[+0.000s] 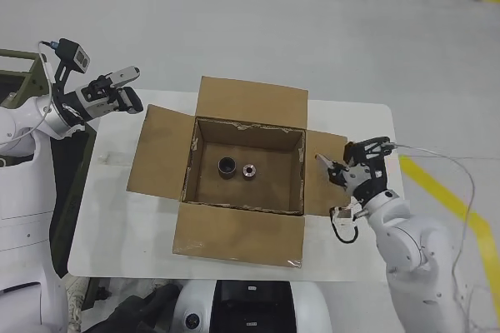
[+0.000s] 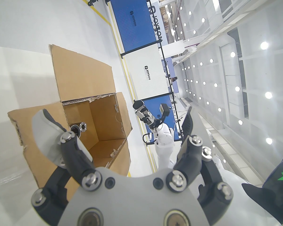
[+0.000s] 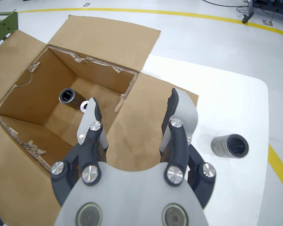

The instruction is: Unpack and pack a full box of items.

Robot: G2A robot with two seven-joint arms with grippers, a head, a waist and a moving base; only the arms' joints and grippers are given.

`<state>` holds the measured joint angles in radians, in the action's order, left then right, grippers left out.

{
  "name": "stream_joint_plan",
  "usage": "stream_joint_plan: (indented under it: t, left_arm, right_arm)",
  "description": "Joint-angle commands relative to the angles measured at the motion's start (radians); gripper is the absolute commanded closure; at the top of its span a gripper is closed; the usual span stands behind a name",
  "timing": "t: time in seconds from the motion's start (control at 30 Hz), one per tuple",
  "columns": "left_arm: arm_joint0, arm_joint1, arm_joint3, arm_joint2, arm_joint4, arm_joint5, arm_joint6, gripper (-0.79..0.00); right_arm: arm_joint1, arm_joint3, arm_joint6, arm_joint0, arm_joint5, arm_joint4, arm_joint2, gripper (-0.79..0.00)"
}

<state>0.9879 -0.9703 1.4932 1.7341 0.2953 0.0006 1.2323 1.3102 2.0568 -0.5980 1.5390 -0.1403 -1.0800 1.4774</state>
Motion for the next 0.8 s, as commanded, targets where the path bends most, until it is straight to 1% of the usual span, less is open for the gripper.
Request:
stream_joint_plan:
  t: [0.0, 0.33, 0.5, 0.67, 0.77]
  left_arm:
    - [0.000, 0.000, 0.000, 0.000, 0.000, 0.000, 0.000, -0.785]
    - [0.000, 0.000, 0.000, 0.000, 0.000, 0.000, 0.000, -0.785]
    - [0.000, 0.000, 0.000, 0.000, 0.000, 0.000, 0.000, -0.785]
    - [0.000, 0.000, 0.000, 0.000, 0.000, 0.000, 0.000, -0.785]
    - [0.000, 0.000, 0.000, 0.000, 0.000, 0.000, 0.000, -0.785]
  right_arm:
    - [-0.003, -0.022, -0.007, -0.002, 0.003, 0.027, 0.031, -0.560]
    - [-0.015, -0.120, -0.029, 0.003, 0.019, 0.082, 0.119, -0.579]
    - [-0.019, -0.158, -0.026, 0.001, 0.033, 0.082, 0.134, -0.582]
    - [-0.021, -0.198, -0.024, -0.004, 0.076, 0.076, 0.136, -0.603]
    - [-0.022, -0.220, -0.011, -0.011, 0.074, 0.083, 0.135, -0.573]
